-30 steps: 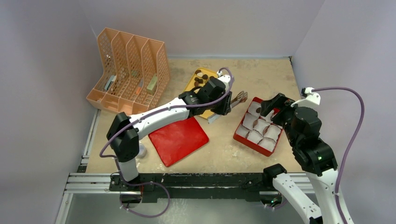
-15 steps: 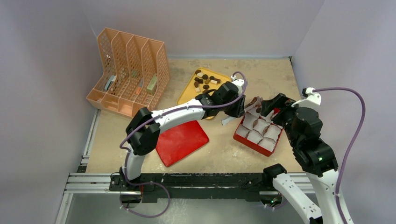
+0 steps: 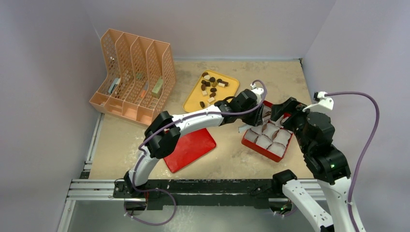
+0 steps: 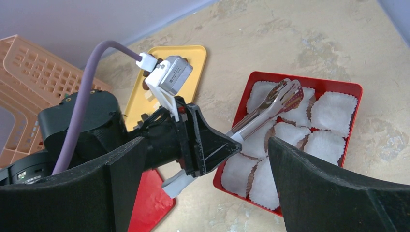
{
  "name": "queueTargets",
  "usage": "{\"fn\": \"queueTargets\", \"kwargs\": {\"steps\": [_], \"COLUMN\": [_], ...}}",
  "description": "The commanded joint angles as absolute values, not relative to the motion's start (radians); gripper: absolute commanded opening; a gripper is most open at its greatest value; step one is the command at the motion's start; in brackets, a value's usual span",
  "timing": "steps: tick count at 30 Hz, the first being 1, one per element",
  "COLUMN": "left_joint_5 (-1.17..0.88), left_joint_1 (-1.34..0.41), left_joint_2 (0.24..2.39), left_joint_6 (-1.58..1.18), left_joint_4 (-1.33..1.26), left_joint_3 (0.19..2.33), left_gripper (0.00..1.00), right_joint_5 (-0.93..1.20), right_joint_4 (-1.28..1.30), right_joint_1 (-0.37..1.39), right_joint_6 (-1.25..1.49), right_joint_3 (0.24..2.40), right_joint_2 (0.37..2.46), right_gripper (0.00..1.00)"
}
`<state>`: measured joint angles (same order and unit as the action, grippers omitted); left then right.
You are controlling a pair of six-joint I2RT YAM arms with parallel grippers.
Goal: Pack the chocolate
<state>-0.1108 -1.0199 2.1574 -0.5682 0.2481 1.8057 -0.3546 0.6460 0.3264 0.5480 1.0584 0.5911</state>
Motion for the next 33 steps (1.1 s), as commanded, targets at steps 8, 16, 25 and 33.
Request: {"fn": "queueTargets", "kwargs": {"steps": [8,16,25,33], "left_joint_5": [-0.125,-0.095,-0.065,-0.085], "left_joint_1": [-1.03,-1.031,-1.031,-1.032], "left_joint_2": [2.201,2.221,2.162,2.088], "left_joint_6": [-0.573,-0.551,-0.532,-0.529], "left_joint_4": [0.195,0.231,0.252,0.278], "left_joint_3": [1.899,1.93,1.928,1.907], "left_gripper": [0.31,0.37,0.33,0.32], "right_joint_5": [-0.387,-0.387,-0.382,-0.377], "right_joint_4": [0.623,0.623,0.62,0.612], "right_joint_1": [0.328,0.329,0.328,0.329], "right_joint_6": [0.546,0.546,0.548,0.551], "right_joint_3": [1.083,1.08,1.079,1.078], "right_joint_2": [0.578,0.578,0.581,0.586], "right_gripper": [0.96,0.96,0.97,0.96]}}
